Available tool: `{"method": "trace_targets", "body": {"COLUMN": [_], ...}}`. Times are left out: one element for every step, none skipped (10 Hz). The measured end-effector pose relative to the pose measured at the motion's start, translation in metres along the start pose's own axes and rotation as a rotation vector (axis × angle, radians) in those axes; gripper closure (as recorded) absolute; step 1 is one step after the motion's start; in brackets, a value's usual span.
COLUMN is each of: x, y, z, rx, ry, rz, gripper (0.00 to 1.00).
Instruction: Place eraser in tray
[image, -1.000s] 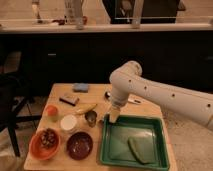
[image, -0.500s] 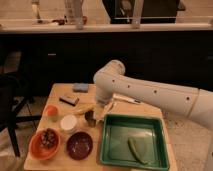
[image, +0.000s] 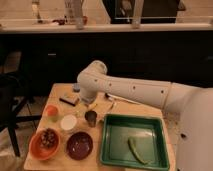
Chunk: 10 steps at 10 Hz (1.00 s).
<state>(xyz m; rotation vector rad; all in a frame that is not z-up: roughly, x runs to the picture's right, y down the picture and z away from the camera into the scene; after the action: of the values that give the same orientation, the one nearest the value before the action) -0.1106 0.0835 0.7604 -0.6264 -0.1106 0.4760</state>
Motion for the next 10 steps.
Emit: {"method": "trace_targets", "body": {"x": [-0.008,-0.017,-0.026,-0.033,-0.035,-0.038,-0.042,-0.048,-0.053,-0.057], "y": [-0.002,-0.005,-0.007,-0.012,-0.017,-0.021,-0.02,-0.022,-0.022,-0.023], "z": [0.006,0.011,0.016,0.02,0.023,0.025,0.028,0.034,0.04,0.047], "rx": [-0.006,-0.009,-0.008,-0.007,0.003,0.01,0.013,0.019,0.016,0.009], "ry": [-0.004,-0.013,-0.026,-0.07,-0.118,-0.163,-0.197,-0.233,-0.257,-0.272], "rz": [0.006,0.017,0.028,0.057,0.075,0.085,0.086,0.077,0.062,0.033], "gripper": [0.2,0.2,0.2,0.2,0.2,0.2,0.2,0.2,0.2,0.2]}}
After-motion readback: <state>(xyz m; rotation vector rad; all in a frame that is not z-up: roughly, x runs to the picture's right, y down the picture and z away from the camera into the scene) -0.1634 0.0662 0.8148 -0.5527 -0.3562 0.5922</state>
